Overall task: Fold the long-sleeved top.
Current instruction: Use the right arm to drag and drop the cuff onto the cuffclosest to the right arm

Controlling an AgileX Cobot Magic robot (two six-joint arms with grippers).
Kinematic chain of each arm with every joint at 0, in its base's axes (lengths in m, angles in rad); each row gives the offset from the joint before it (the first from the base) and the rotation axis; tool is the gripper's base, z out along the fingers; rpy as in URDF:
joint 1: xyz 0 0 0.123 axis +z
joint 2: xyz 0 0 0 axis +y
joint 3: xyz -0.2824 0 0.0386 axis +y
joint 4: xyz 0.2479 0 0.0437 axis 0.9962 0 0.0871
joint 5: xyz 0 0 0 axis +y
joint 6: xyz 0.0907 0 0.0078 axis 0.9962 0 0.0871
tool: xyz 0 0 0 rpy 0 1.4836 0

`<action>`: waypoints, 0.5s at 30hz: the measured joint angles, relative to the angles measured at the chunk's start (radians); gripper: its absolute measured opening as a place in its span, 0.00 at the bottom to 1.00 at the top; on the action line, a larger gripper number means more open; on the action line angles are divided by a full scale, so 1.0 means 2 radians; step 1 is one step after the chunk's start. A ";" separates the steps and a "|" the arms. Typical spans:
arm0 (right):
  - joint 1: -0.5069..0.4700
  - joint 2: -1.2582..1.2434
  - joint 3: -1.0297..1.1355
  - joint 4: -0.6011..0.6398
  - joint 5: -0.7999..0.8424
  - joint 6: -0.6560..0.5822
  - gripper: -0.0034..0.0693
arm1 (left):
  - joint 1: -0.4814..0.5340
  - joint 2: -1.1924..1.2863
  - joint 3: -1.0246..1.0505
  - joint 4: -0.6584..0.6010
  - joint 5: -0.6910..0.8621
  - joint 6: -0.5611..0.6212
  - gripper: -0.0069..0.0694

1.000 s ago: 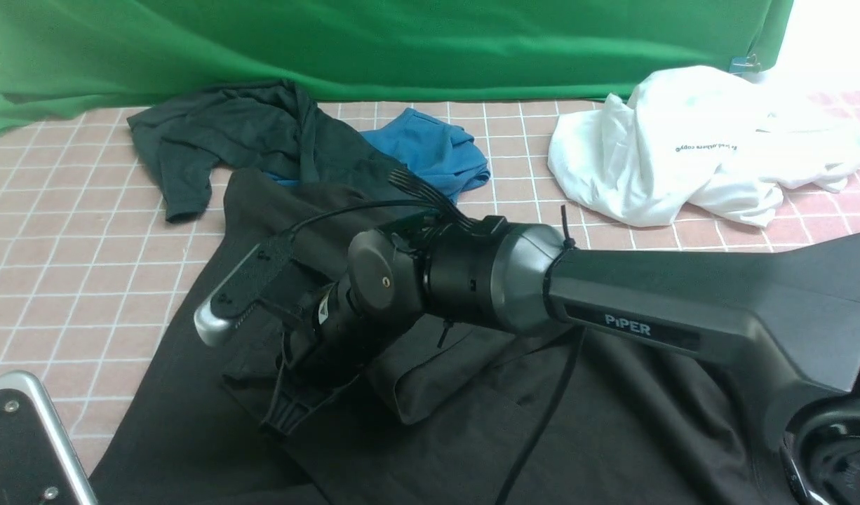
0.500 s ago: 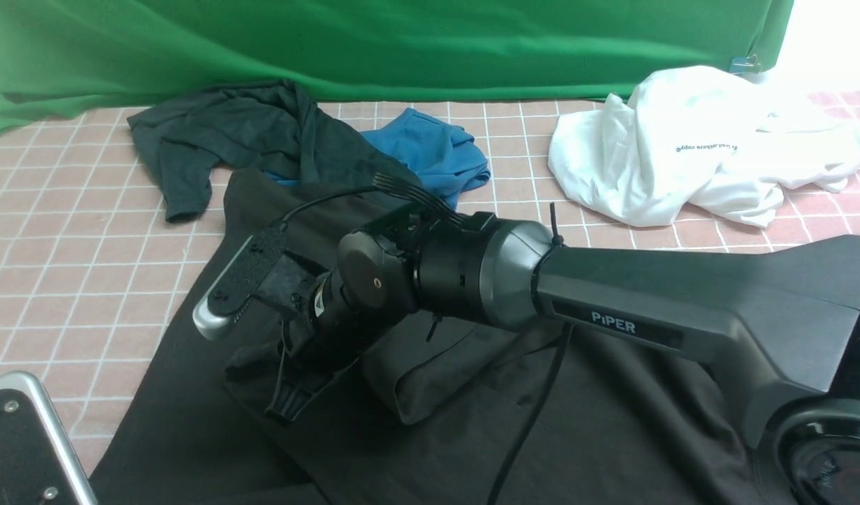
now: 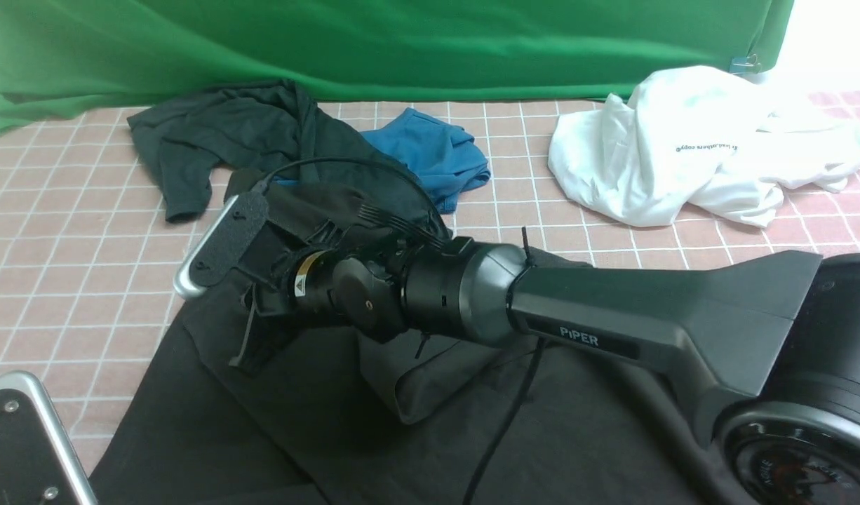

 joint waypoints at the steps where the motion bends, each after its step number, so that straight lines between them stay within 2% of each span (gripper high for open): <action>1: 0.000 -0.003 -0.002 0.000 0.007 -0.001 0.09 | 0.000 0.000 0.000 0.000 -0.001 0.000 0.14; 4: 0.000 -0.020 -0.012 -0.001 0.029 -0.008 0.10 | 0.000 0.000 0.000 0.000 -0.006 0.000 0.14; 8: -0.009 -0.084 -0.030 -0.002 0.108 -0.008 0.11 | 0.000 0.000 0.000 0.000 -0.006 0.000 0.14; 11: -0.031 -0.122 -0.034 -0.003 0.190 0.023 0.12 | 0.000 0.000 0.000 0.000 -0.006 0.000 0.14; 12: -0.055 -0.143 -0.034 -0.004 0.249 0.056 0.14 | 0.000 0.000 0.000 0.000 -0.006 0.000 0.14; 13: -0.059 -0.145 -0.034 -0.004 0.249 0.056 0.14 | 0.000 0.000 0.000 0.000 -0.006 0.000 0.14; 14: -0.089 -0.157 -0.032 -0.005 0.303 0.086 0.17 | 0.000 0.000 0.000 0.000 -0.006 0.000 0.14; 15: -0.097 -0.159 -0.030 -0.006 0.314 0.093 0.18 | 0.000 0.000 0.000 0.000 -0.006 0.000 0.14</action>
